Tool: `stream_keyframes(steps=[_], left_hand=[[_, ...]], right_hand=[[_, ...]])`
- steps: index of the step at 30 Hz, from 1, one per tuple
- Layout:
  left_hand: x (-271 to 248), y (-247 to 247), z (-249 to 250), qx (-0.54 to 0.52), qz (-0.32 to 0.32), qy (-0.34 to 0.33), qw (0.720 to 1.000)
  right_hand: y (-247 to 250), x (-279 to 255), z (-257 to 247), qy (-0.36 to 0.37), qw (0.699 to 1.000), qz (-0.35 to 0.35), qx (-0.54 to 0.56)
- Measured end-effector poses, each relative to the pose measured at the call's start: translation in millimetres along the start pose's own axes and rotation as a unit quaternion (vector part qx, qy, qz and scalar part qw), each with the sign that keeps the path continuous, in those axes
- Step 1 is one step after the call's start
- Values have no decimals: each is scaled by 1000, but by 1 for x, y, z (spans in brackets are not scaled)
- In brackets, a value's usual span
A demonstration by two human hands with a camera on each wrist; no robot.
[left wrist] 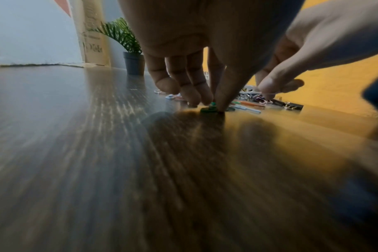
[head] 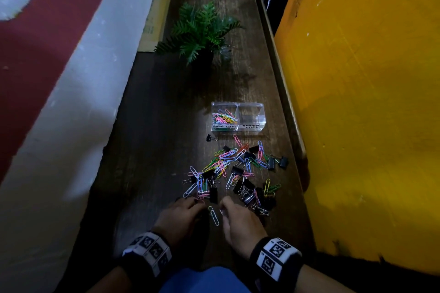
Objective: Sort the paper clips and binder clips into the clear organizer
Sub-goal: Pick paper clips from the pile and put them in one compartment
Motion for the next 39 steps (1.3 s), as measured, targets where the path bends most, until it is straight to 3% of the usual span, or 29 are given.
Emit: stream_keyframes(steps=[8,22,29,33,36,39], left_hand=[[-13,-3,7,6,14,-40,999],[-24,-2,14,0,48,-41,998],[-31,-15,5,-50,9,-16,999],[-32,-20,2,-53,-4,1,999],[-32,-13,6,-37,5,2,999],[-32,-9,8,-34,-11,8,999]], right_hand=[[-19,1,-5,3,999,-24,-43],[-19,13,-17,-4,987,-72,-140],[-20,12,-34,69,977,-77,-188],[-29,20,-47,115,949,-112,-272],[-31,27,-55,103,937,-149,-300],[-46,28,-62,160,919,-168,-317]])
Point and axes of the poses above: each hand's wrist, its own x-axis towards the middle knuckle, its own y-axis out of the back of the hand, z = x × y, the point moved 10 cm from there along x, towards the middle knuckle
